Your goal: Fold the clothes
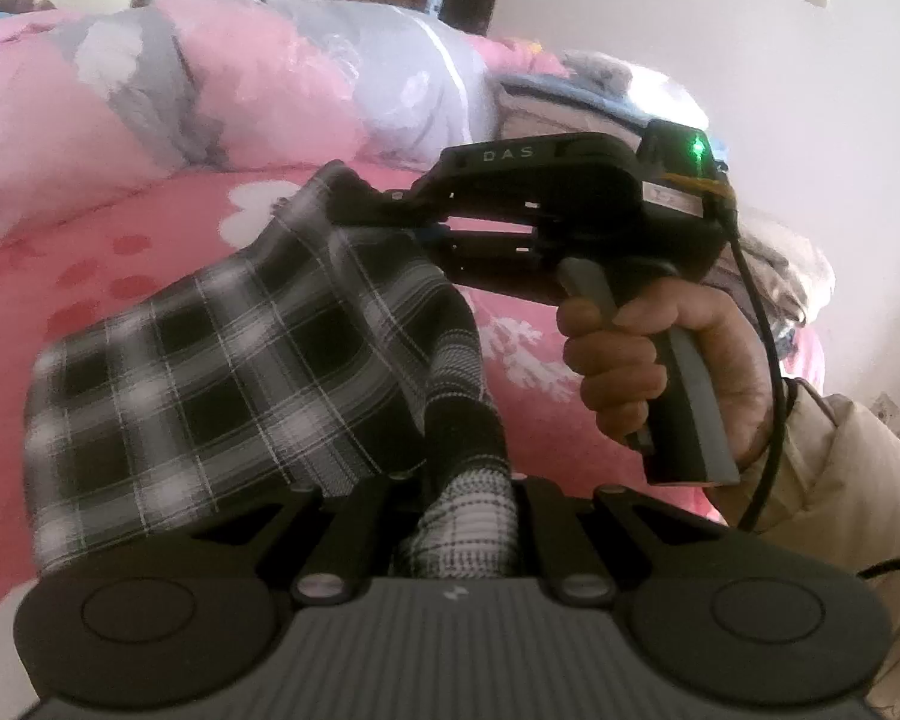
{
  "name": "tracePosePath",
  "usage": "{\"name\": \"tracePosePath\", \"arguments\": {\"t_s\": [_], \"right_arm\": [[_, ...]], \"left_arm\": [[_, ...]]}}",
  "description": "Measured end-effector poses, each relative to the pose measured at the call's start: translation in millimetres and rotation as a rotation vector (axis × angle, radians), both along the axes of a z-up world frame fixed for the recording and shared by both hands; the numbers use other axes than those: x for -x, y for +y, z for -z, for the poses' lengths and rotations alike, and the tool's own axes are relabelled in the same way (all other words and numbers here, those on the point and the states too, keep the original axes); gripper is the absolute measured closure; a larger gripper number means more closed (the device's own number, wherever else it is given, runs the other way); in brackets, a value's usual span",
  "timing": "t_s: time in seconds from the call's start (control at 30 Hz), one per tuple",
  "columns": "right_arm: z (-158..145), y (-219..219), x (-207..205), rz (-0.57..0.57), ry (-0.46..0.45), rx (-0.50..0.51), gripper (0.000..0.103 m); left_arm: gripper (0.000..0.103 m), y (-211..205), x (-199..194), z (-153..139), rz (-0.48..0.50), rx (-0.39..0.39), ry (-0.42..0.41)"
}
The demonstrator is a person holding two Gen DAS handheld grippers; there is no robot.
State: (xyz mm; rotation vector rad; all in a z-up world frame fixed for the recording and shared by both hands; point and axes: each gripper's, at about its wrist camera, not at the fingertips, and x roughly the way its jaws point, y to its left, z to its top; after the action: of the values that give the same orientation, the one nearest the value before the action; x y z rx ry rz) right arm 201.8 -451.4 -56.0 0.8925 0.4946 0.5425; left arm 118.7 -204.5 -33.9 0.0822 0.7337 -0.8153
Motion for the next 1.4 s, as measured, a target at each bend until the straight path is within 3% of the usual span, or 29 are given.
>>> {"name": "tracePosePath", "arguments": {"t_s": [0.3, 0.33, 0.4, 0.47, 0.6, 0.73, 0.9, 1.07, 1.2, 1.4], "right_arm": [[43, -30, -5, 0.01, 0.058, -0.085, 0.094], [50, -33, -6, 0.01, 0.068, -0.104, 0.094], [60, -40, -5, 0.023, 0.104, -0.141, 0.09], [66, -52, 3, 0.052, 0.13, -0.178, 0.089], [59, -86, 48, 0.167, 0.124, -0.229, 0.084], [41, -117, 128, 0.299, 0.096, -0.274, 0.08], [23, -121, 235, 0.412, 0.037, -0.341, 0.072], [29, -81, 318, 0.461, -0.02, -0.463, 0.066], [30, -38, 343, 0.44, -0.005, -0.508, 0.062], [0, 0, 322, 0.345, -0.006, -0.368, 0.06]], "left_arm": [[0.093, -19, -10, 14, 0.027, -0.033, 0.048], [0.089, -19, -10, 13, 0.035, -0.016, 0.059], [0.07, -18, -10, 12, 0.053, 0.018, 0.082], [0.061, -18, -9, 10, 0.073, 0.05, 0.098], [0.051, -11, 4, -2, 0.125, 0.151, 0.088], [0.046, 8, 24, -14, 0.135, 0.259, 0.066], [0.045, 61, 43, -20, 0.006, 0.325, 0.09], [0.045, 133, 49, -23, -0.213, 0.282, 0.081], [0.045, 186, 49, -20, -0.383, 0.284, 0.104], [0.045, 221, 54, 4, -0.469, 0.294, 0.16]]}}
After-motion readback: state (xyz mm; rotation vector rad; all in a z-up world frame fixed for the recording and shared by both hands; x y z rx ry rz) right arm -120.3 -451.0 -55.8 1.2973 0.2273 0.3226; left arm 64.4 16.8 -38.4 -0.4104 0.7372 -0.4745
